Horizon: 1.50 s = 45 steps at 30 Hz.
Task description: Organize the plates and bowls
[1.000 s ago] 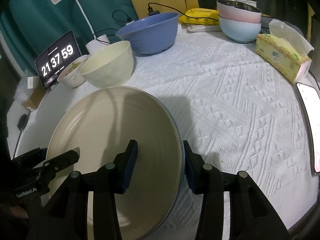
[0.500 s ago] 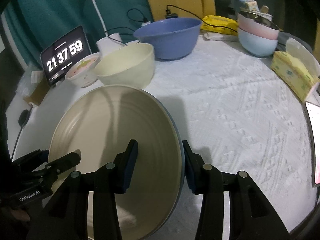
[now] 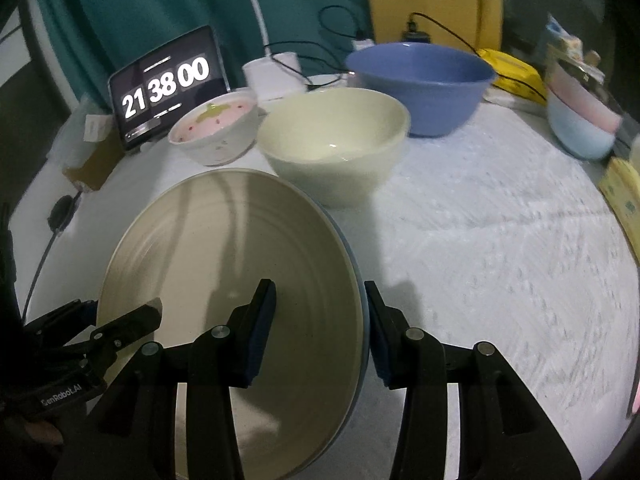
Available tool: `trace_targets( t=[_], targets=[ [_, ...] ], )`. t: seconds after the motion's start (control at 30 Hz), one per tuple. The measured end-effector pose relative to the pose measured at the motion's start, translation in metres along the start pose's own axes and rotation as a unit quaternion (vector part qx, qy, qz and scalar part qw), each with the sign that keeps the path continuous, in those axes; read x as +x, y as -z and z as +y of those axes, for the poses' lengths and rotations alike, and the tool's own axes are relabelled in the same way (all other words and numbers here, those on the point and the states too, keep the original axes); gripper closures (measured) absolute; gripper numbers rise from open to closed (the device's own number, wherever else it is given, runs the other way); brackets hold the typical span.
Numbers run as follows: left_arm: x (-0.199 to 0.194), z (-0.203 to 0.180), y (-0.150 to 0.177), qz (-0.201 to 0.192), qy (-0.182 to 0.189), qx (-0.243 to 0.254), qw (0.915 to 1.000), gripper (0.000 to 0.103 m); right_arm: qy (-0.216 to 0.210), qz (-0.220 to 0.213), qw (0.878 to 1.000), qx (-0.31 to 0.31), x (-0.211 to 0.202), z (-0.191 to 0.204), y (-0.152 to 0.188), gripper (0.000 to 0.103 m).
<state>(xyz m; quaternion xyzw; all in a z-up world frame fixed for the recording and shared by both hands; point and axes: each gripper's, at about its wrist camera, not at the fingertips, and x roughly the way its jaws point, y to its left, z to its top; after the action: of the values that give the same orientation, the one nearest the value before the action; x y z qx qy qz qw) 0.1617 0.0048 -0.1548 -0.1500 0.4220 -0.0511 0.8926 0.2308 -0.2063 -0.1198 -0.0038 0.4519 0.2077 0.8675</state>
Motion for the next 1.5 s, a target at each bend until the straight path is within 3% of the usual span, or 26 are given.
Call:
trace_targets(
  t=[0.43, 0.8, 1.2, 1.5],
  targets=[
    [-0.011, 0.053, -0.01, -0.013, -0.022, -0.038, 0.9989, 0.051, -0.022, 0.011, 0.999, -0.04, 0.035, 0.05, -0.023, 0.057],
    [-0.006, 0.079, -0.018, -0.01, -0.037, -0.059, 0.9975, 0.051, -0.036, 0.026, 0.998, -0.048, 0.06, 0.07, -0.033, 0.057],
    [0.001, 0.078, -0.021, -0.018, -0.046, -0.062, 0.9969, 0.05, -0.039, 0.036, 0.997, -0.047, 0.072, 0.063, -0.028, 0.055],
    [-0.024, 0.077, -0.024, -0.051, -0.09, -0.07, 0.9922, 0.05, -0.032, 0.018, 0.998, -0.041, 0.05, 0.047, -0.021, 0.055]
  ],
)
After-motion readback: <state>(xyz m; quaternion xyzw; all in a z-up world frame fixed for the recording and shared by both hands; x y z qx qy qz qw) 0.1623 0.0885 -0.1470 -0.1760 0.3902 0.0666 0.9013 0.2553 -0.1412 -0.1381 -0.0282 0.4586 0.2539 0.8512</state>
